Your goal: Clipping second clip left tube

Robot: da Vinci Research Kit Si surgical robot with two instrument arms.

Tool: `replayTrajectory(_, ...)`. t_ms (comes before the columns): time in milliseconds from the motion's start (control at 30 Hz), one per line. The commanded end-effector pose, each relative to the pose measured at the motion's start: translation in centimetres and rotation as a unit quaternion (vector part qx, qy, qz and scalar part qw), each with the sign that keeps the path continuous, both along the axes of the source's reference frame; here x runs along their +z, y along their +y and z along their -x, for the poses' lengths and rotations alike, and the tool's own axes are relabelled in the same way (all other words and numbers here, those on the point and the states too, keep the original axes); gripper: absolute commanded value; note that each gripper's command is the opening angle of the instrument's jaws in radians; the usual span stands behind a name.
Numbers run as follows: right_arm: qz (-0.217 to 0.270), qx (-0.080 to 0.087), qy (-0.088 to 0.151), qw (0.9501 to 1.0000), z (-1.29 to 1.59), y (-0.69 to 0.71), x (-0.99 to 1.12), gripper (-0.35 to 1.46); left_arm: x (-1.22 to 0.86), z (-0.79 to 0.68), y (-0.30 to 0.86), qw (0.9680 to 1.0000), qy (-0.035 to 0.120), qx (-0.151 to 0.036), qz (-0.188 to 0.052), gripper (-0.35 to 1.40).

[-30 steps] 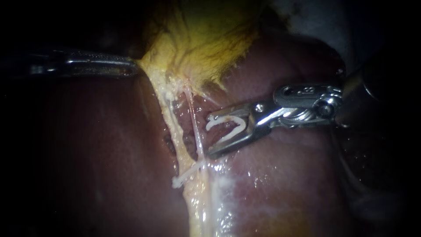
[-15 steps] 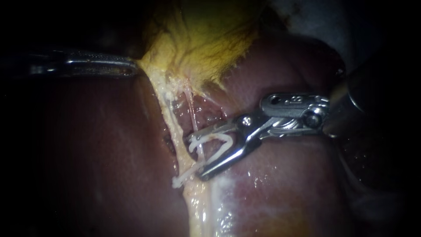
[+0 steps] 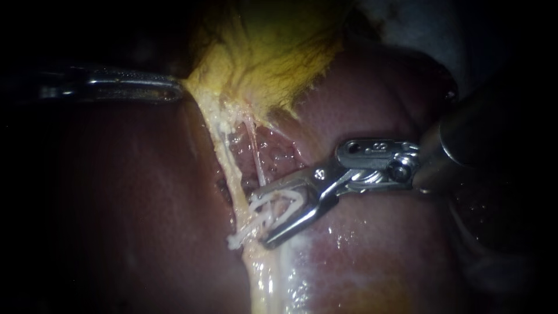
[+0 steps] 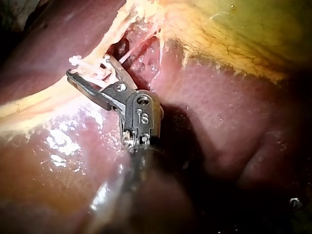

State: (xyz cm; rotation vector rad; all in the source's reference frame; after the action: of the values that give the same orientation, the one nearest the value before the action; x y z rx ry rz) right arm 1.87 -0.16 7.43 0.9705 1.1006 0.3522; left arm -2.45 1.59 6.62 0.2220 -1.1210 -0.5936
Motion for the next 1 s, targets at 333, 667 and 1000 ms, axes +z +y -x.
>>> replayTrajectory(333,-0.007,0.005,-0.003,1.0000,-0.04,0.03,0.28,0.57,0.01,0.00,0.00,1.0000,0.000,0.000,0.000,-0.35)
replayTrajectory(667,-0.019,0.017,0.003,0.9997,-0.24,0.03,0.38,0.58,0.01,0.01,0.00,1.0000,0.000,0.000,0.000,-0.35)
replayTrajectory(1000,-0.036,0.014,0.022,0.9990,-0.43,-0.10,0.28,0.58,0.02,0.02,0.00,1.0000,0.000,0.000,0.000,-0.35)
